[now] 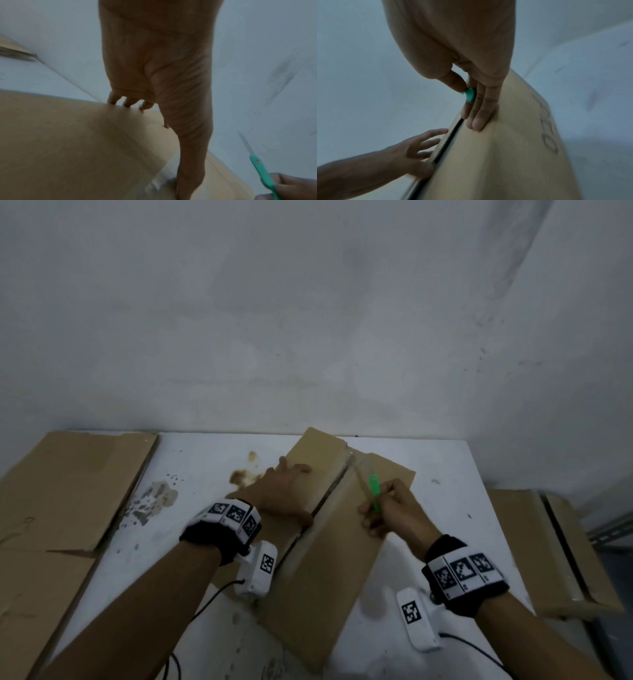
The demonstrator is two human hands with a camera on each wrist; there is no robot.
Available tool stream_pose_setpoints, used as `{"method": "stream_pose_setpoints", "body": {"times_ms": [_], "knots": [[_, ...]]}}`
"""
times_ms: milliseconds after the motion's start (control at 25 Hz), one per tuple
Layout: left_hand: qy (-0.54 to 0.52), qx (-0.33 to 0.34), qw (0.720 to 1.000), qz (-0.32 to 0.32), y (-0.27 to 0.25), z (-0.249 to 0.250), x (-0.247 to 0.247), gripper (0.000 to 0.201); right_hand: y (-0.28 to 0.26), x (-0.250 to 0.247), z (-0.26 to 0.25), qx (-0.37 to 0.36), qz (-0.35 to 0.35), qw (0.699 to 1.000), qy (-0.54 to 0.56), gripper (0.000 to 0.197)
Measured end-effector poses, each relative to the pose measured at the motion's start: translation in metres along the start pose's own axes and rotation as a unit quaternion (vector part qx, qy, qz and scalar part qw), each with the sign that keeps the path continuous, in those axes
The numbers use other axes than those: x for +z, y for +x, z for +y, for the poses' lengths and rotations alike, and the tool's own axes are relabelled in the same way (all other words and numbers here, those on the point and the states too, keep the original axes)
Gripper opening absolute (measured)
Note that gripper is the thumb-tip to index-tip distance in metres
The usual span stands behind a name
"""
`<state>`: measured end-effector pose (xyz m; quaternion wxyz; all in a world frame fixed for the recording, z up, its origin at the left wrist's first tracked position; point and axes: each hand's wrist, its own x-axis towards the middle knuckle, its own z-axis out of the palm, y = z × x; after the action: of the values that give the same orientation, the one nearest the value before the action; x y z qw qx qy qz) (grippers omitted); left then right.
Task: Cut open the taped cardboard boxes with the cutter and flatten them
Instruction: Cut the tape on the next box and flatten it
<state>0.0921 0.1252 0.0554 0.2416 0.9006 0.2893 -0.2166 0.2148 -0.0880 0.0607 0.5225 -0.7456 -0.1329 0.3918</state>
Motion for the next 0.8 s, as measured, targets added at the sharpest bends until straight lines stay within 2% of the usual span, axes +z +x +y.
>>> {"method": "stream_pose_setpoints", "body": {"times_ms": [200,360,440,520,720,800], "knots": [[0.094,0.033,0.992,-0.074,-0.006,-0.003,-0.014,0.113,0.024,-0.025,0.001,-0.052,0.082,0.985,-0.140,0.008],[0.157,0.047,0.979,-0.125,-0.009,0.003,-0.027,0.110,0.026,-0.024,0.013,-0.066,0.084,0.976,-0.189,0.003],[0.130,0.042,0.986,-0.091,-0.003,0.005,-0.034,0.106,0.023,-0.021,0.018,-0.046,0.081,0.982,-0.164,0.004],[0.102,0.034,0.993,-0.053,0.006,0.012,-0.033,0.112,0.020,-0.017,0.020,-0.007,0.073,0.991,-0.112,0.008],[0.120,0.066,0.989,-0.047,0.029,0.064,-0.014,0.107,0.015,-0.025,0.014,0.049,0.014,0.998,-0.040,0.013],[0.146,0.078,0.985,-0.039,0.036,0.075,-0.012,0.118,0.022,-0.034,0.012,0.049,0.010,0.998,-0.041,0.012]]}}
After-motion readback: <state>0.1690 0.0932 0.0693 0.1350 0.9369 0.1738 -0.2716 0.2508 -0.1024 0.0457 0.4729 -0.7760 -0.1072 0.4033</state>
